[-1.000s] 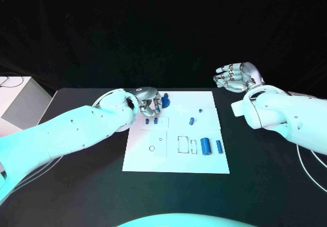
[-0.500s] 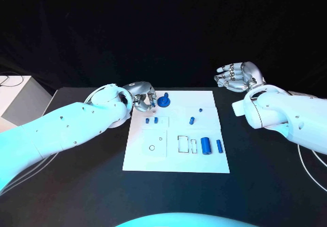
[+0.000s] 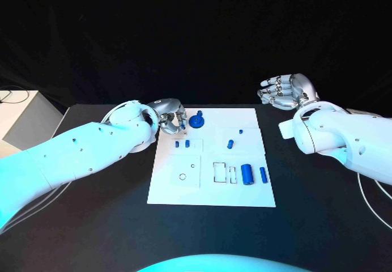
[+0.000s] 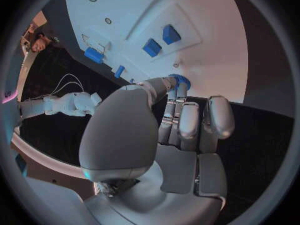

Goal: Assemble the parts on the task board

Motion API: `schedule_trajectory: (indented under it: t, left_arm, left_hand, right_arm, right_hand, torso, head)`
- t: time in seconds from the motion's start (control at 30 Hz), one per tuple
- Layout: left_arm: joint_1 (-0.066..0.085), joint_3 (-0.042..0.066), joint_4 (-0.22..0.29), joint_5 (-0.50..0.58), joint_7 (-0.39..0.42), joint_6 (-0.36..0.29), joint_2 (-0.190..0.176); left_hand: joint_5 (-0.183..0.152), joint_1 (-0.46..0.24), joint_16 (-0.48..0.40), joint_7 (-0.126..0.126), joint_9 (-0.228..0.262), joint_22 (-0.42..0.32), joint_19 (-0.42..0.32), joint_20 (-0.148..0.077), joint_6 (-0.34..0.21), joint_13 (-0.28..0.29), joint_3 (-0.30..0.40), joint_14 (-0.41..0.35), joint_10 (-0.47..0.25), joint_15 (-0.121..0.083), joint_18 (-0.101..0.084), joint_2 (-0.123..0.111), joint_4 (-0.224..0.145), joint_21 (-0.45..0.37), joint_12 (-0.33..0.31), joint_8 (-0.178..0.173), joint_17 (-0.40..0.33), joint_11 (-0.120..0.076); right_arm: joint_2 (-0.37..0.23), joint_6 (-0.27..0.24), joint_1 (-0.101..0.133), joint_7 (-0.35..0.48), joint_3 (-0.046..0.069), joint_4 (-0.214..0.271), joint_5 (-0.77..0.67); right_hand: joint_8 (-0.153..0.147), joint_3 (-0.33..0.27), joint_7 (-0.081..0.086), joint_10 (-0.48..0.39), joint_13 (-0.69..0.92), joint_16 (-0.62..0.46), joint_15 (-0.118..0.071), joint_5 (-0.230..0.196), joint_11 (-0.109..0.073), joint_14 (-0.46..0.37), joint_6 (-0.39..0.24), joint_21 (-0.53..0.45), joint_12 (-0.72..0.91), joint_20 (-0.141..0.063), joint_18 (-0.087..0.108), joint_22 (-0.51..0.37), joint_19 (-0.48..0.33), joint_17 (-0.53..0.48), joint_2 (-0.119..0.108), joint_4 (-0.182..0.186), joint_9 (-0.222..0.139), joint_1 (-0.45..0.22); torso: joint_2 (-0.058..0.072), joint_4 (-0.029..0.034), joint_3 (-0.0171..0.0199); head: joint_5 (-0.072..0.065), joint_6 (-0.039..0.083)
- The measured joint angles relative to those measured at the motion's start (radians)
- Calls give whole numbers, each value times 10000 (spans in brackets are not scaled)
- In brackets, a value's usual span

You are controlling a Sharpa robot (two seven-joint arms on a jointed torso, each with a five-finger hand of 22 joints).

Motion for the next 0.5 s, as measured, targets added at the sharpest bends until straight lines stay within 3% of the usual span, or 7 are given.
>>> schedule_trajectory:
  t: [0.5]
  left_arm:
    - [-61, -110, -272, 2, -4, 65, 204]
  left_hand:
    - [0, 0, 0, 0, -2, 0, 0, 0, -1, -1, 3, 0, -1, 0, 0, 0, -3, 0, -6, 0, -29, 1]
  right_arm:
    - [3, 0, 0, 0, 0, 5, 2]
  right_hand:
    - [0, 0, 0, 0, 0, 0, 0, 0, 0, 0, 0, 0, 0, 37, 0, 0, -37, 1, 0, 0, 0, 0]
  torso:
    - [12, -3, -7]
  head:
    - [-16, -16]
